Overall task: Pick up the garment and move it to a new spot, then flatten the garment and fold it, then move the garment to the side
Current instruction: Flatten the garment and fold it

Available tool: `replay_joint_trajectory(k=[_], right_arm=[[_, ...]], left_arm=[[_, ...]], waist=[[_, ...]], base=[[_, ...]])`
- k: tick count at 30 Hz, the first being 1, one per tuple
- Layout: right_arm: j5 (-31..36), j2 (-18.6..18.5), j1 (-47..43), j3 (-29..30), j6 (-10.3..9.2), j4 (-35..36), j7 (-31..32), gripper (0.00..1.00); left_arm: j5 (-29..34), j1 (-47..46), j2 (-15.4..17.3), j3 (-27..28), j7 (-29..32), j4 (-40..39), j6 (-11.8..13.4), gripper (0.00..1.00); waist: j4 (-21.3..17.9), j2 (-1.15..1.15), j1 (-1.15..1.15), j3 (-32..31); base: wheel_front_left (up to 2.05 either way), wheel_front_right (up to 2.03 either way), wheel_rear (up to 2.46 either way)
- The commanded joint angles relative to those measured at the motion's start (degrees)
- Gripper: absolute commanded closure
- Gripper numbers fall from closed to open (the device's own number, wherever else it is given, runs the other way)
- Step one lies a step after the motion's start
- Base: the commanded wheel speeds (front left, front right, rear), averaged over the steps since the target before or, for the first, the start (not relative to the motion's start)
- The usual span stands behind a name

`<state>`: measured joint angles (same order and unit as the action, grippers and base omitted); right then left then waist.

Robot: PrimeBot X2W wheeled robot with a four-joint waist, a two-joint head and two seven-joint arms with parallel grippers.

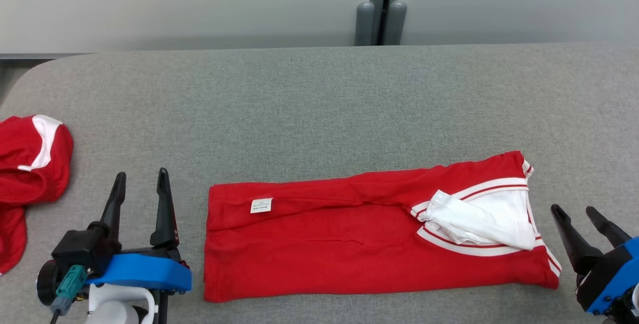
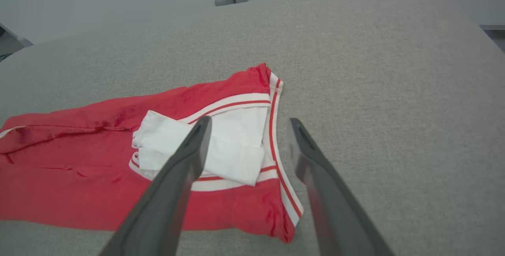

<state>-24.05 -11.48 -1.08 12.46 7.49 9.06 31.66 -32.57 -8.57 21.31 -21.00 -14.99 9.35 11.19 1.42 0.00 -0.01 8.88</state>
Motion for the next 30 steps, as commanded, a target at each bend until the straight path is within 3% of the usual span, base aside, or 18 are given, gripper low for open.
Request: replay_joint_trajectory(k=[1,7,12,21,30], right_arm=[[0.31,1.15,0.44,0.78,0.0,-0.54,-0.84,0.0],[2.35,4.97,2.09,2.78,0.0,-4.77,-1.91,0.0],[4.08,7.11,6.99,3.93,0.01,-12.88,-2.32,0.0],[9.74,7.93,16.6,6.32,0.01,-28.4,-4.06,0.0],[14.95,6.06,20.45,6.64,0.0,-37.71,-3.3,0.0]], left_arm=[[1.12,0.99,-1.05,1.81,-0.24,-0.86,-0.51,0.0],[7.03,4.58,-5.31,7.74,-0.25,-1.12,-4.46,0.0],[10.03,6.55,-7.55,12.24,-0.26,-0.28,-7.07,0.0],[14.47,6.91,-11.2,14.39,-0.26,2.3,-11.88,0.0],[16.67,4.46,-12.94,15.47,-0.26,3.82,-14.07,0.0]], waist=[[0.14,0.0,0.01,-0.27],[0.58,0.0,0.01,-1.49],[0.11,0.0,0.01,-1.87],[1.79,0.0,0.01,-0.49],[3.52,0.0,0.01,1.27]], base=[[0.0,0.0,0.0],[0.0,0.0,0.0],[0.0,0.0,0.0],[0.0,0.0,0.0],[0.0,0.0,0.0]])
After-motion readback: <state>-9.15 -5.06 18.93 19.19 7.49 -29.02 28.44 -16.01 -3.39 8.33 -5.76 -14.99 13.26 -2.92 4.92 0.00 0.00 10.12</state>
